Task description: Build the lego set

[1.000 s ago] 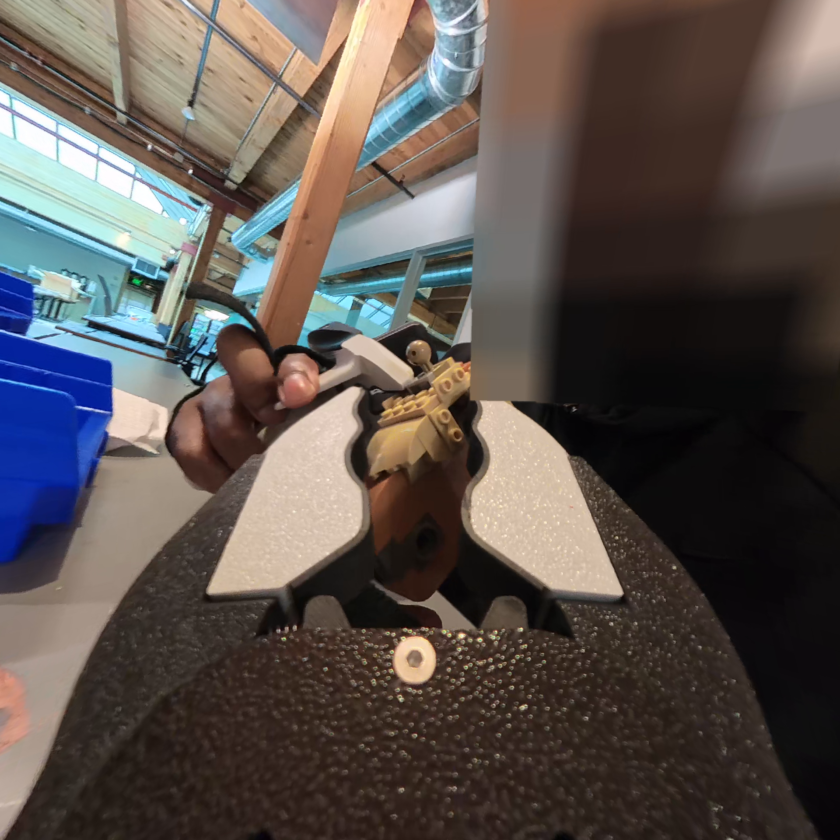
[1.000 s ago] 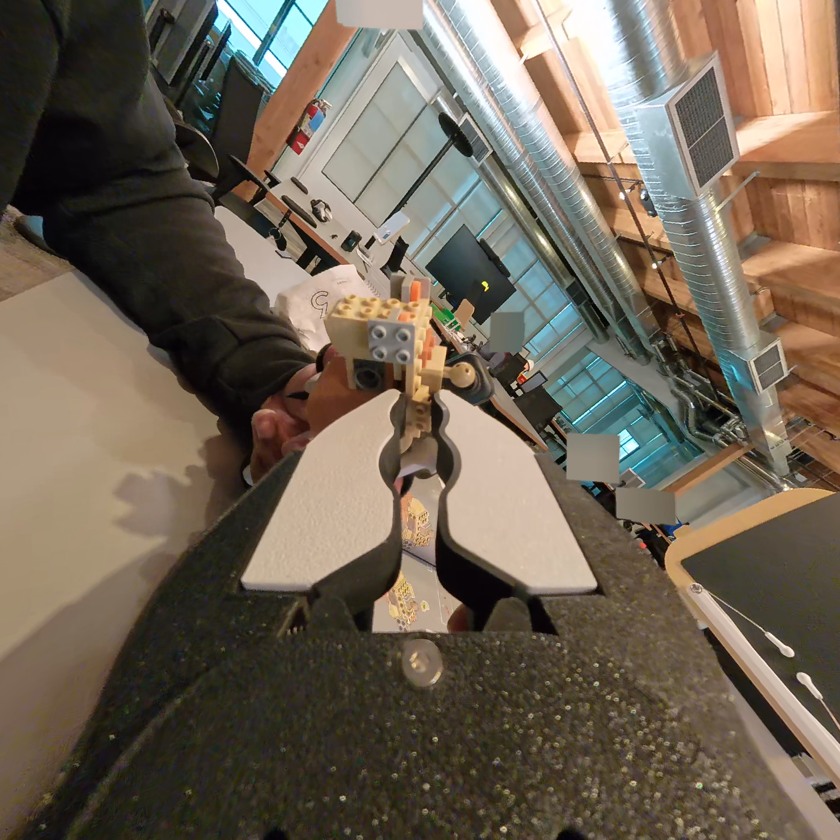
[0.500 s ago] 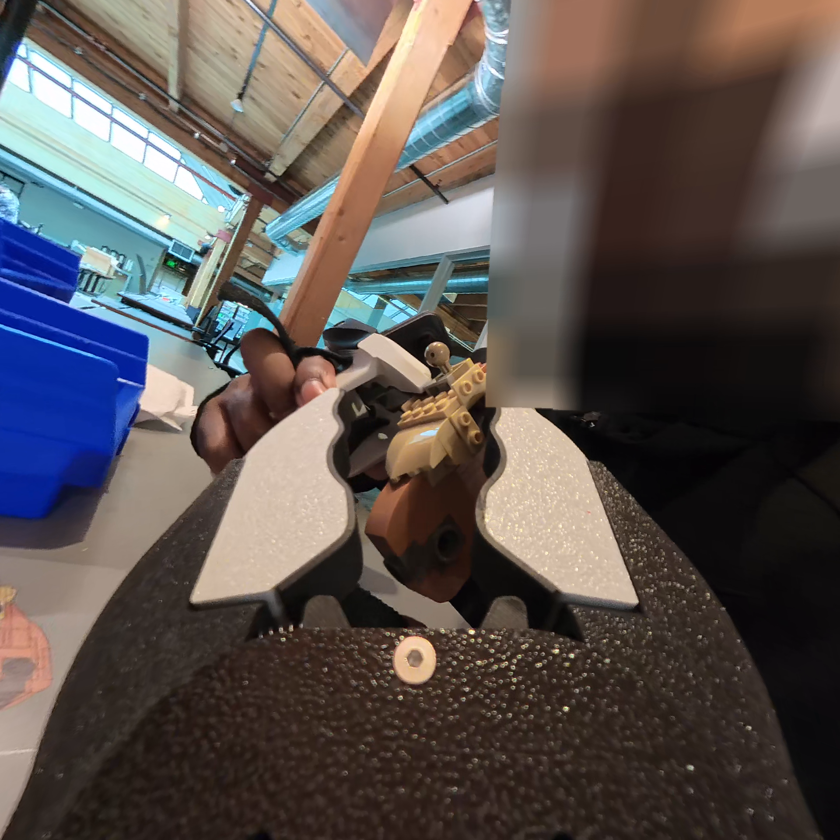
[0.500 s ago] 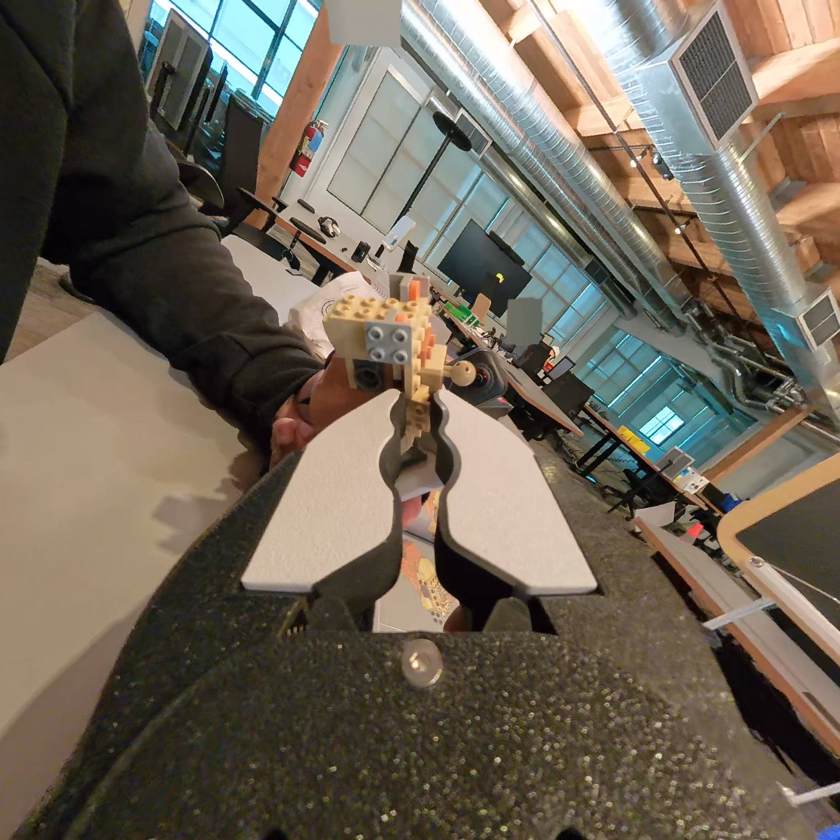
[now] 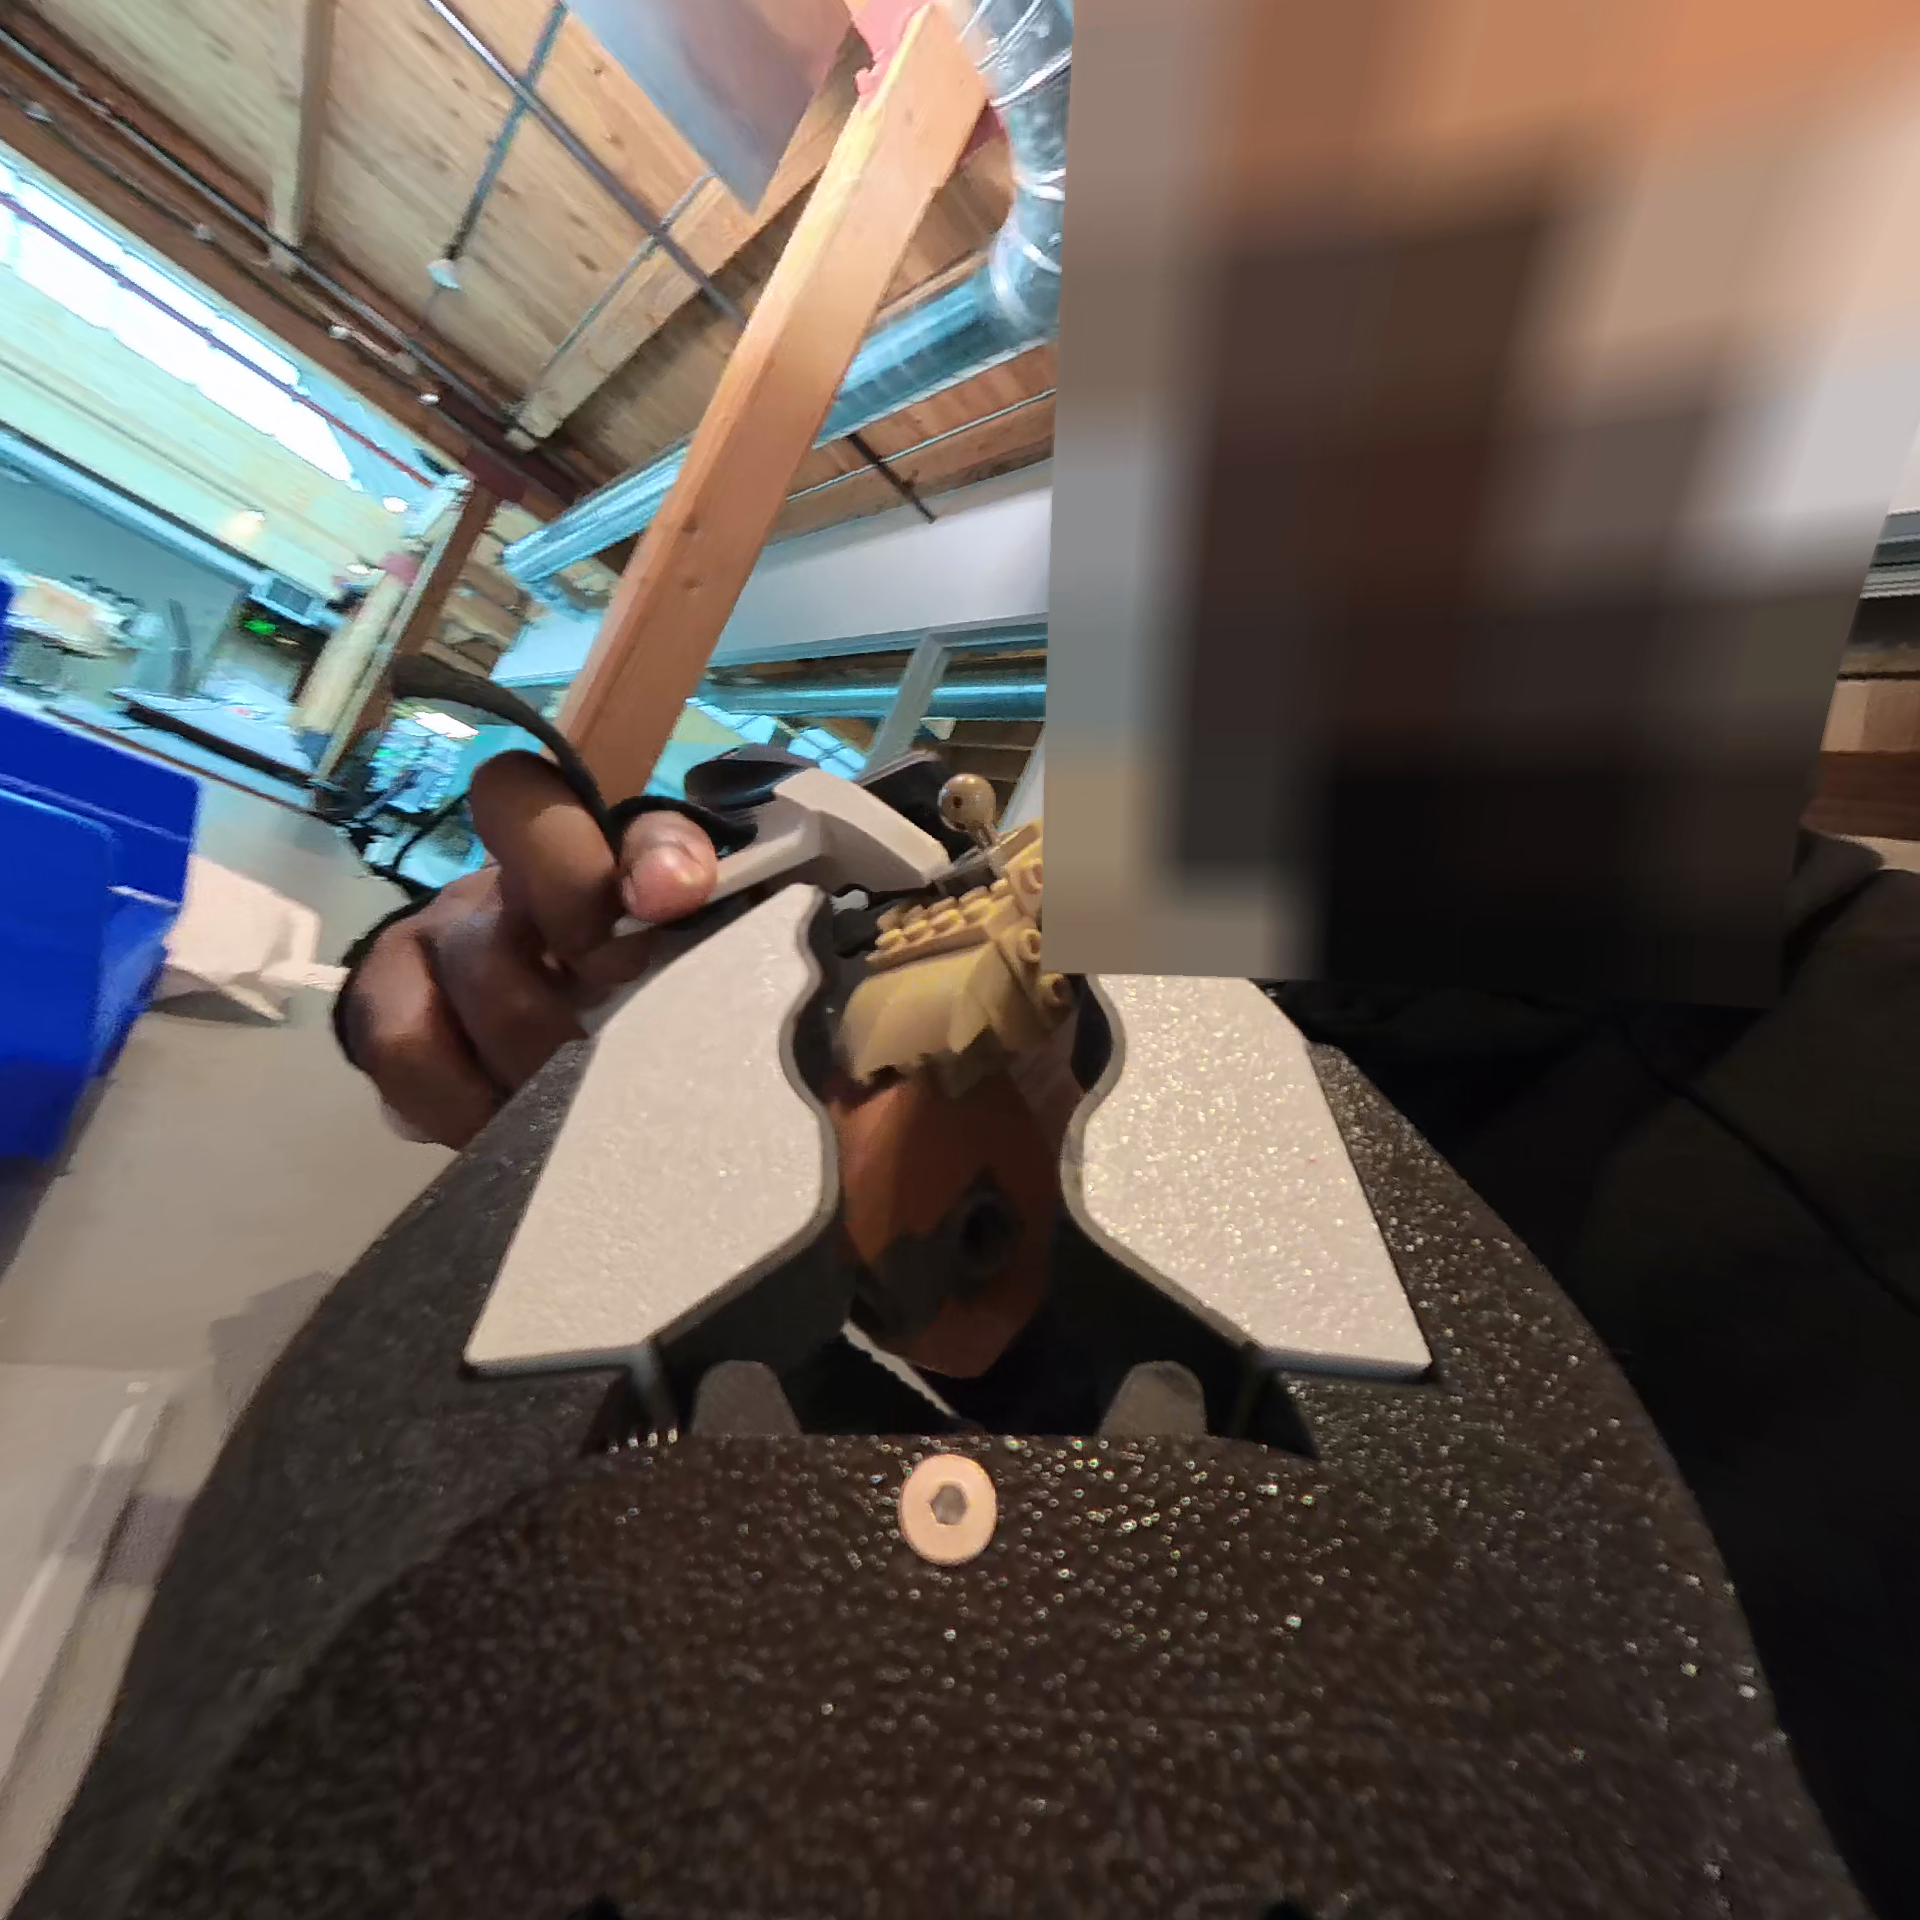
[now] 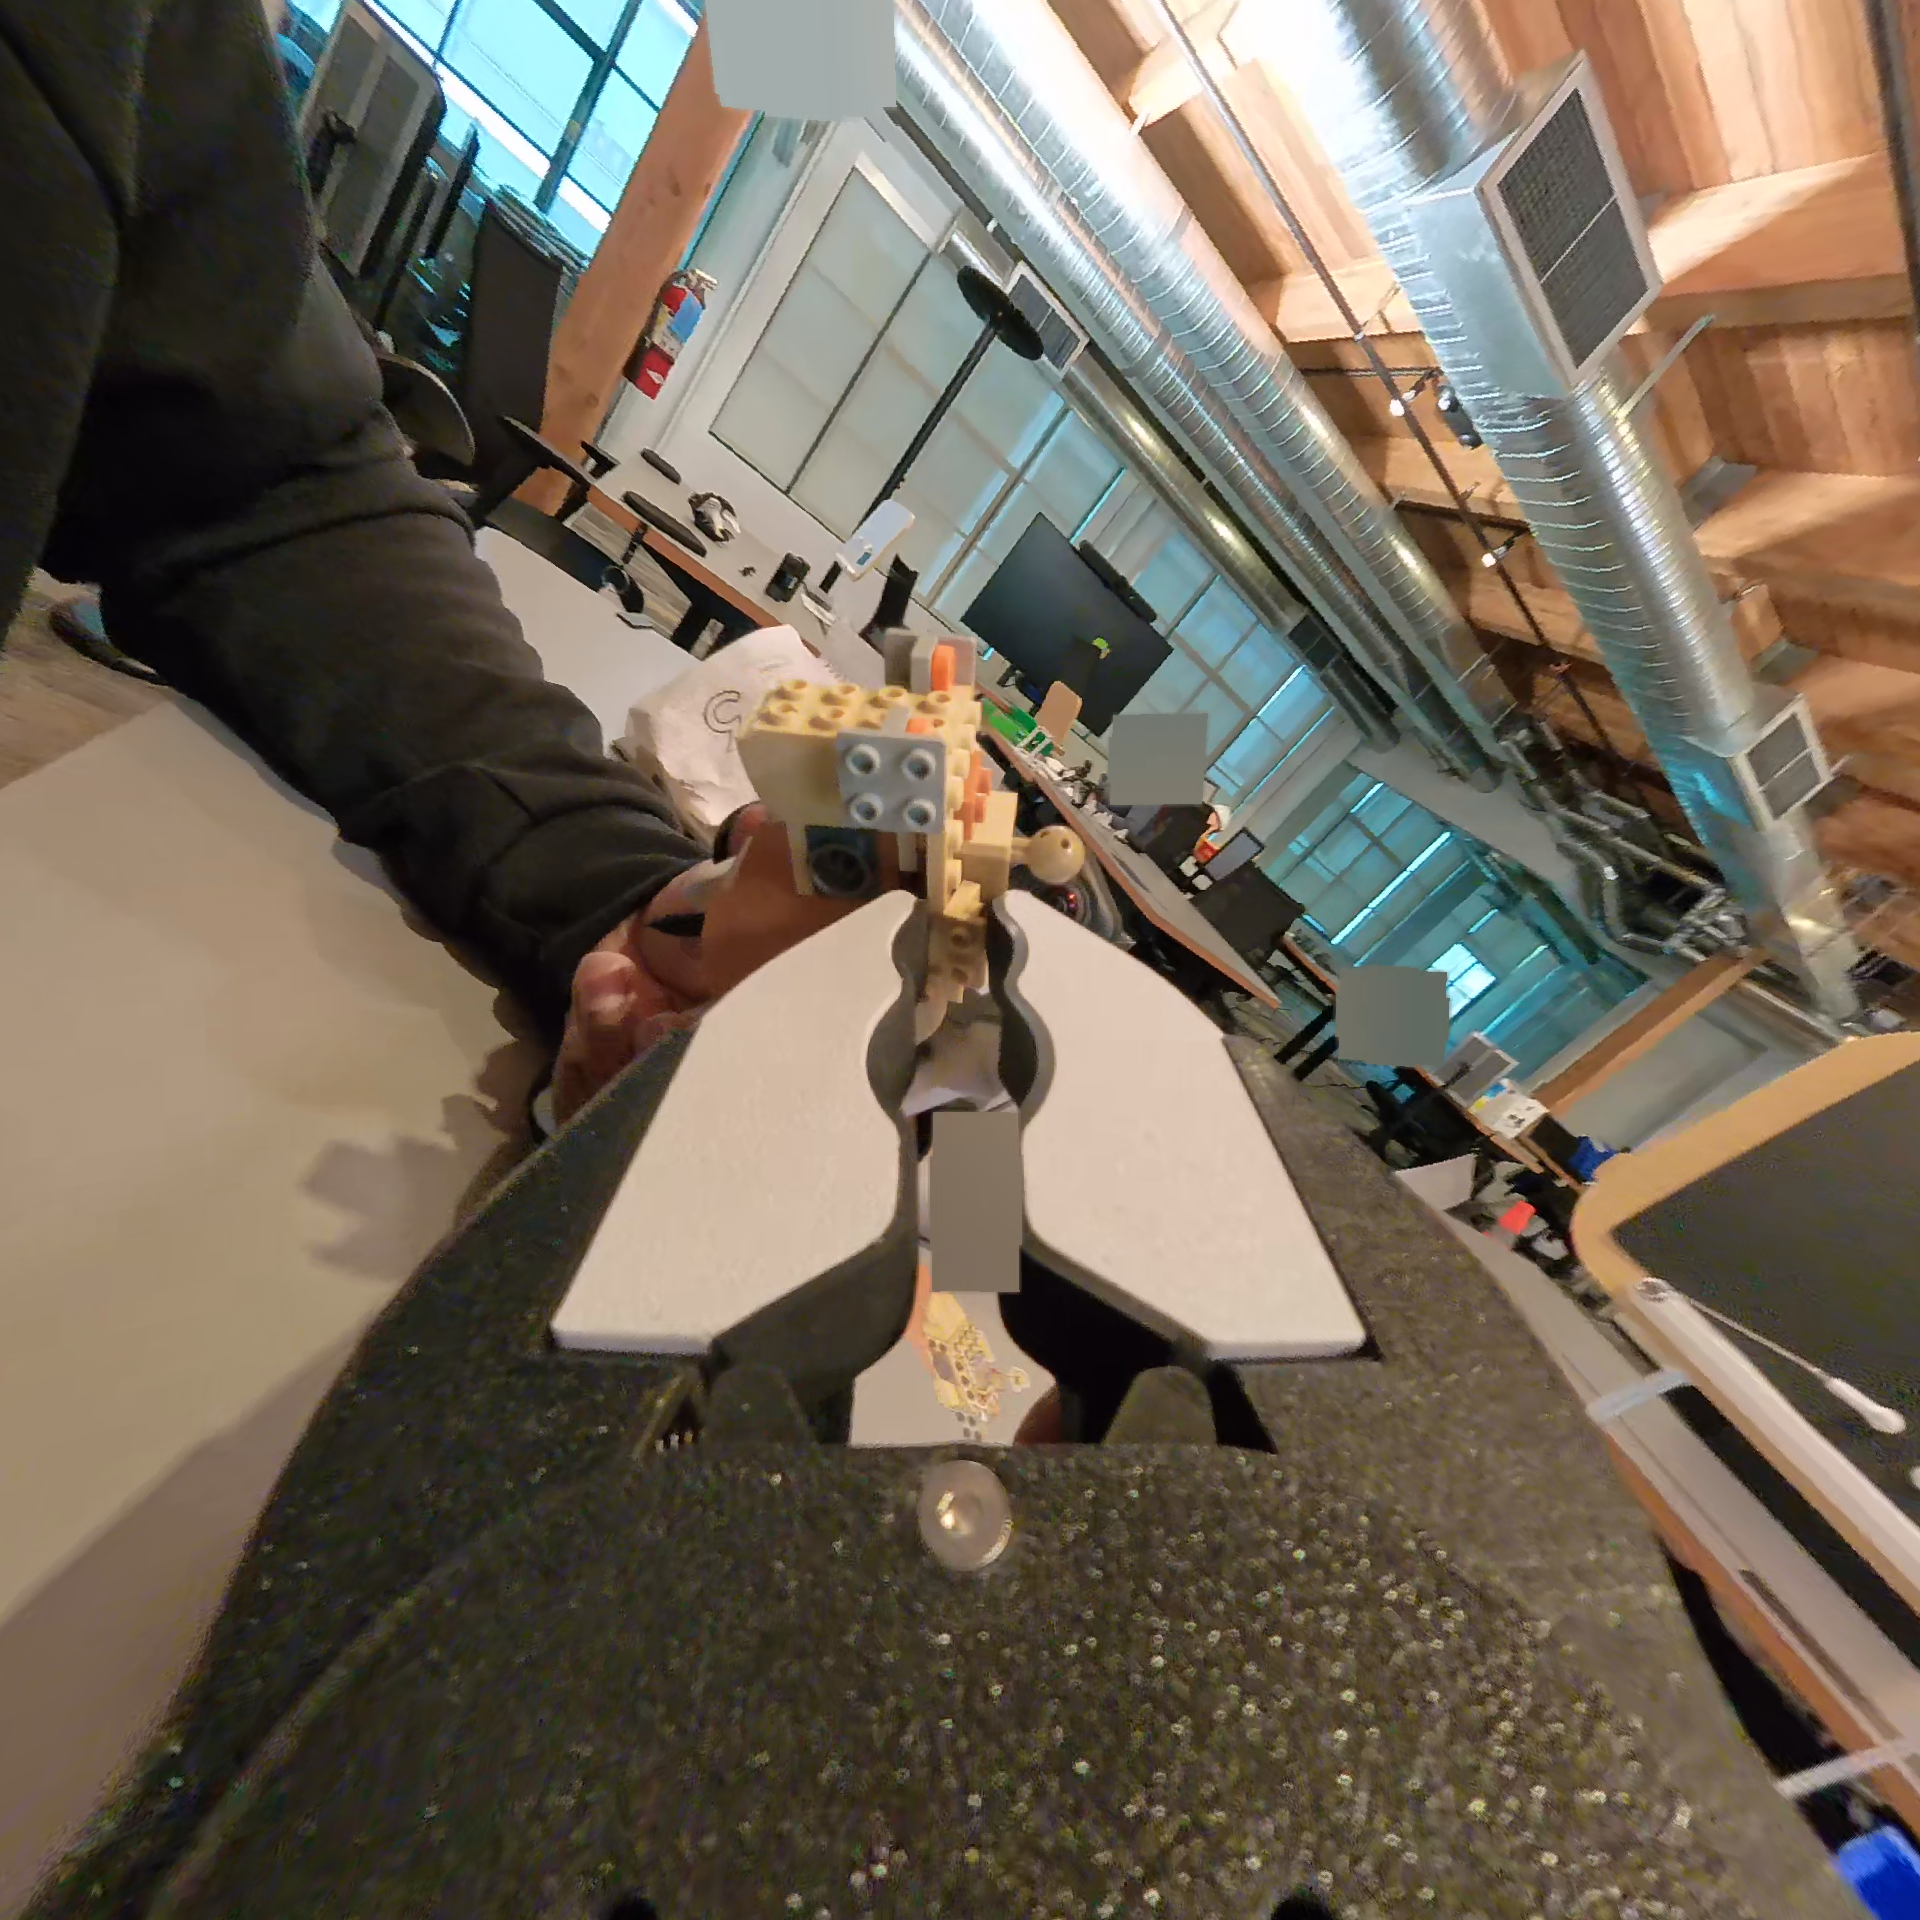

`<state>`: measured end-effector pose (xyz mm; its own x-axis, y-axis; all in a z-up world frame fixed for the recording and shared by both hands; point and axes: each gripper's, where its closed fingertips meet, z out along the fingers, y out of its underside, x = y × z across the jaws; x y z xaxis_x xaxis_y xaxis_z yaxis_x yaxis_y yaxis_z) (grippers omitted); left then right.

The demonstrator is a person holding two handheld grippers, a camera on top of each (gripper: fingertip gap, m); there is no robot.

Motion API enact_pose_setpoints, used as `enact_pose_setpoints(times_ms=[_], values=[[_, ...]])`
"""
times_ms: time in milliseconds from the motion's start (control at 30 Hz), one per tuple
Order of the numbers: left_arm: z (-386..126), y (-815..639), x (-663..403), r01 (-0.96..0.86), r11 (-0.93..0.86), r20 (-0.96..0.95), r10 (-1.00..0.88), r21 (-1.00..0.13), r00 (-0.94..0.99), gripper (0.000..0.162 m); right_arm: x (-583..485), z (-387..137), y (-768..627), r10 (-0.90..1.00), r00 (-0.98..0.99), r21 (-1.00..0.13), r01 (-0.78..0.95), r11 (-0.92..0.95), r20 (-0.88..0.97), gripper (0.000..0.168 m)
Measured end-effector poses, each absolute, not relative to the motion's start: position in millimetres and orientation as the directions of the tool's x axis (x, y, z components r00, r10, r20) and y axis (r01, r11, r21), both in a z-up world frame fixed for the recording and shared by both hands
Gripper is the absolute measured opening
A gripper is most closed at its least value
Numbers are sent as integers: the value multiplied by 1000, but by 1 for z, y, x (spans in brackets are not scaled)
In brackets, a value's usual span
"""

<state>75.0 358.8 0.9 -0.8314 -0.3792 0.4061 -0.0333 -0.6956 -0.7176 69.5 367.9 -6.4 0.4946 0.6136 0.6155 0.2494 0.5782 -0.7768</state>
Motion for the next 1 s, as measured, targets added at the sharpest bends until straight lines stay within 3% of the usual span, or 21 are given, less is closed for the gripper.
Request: enact_pose_setpoints(times_ms=[433,1000], values=[[3,352,67,-42,-682,359,-331,-730,-873,32,66,-6,364,544,493,-718,294,631,679,12],[0,356,64,142,-500,191,-556,-854,-809,30,71,-8,371,596,521,-780,261,569,610,22]])
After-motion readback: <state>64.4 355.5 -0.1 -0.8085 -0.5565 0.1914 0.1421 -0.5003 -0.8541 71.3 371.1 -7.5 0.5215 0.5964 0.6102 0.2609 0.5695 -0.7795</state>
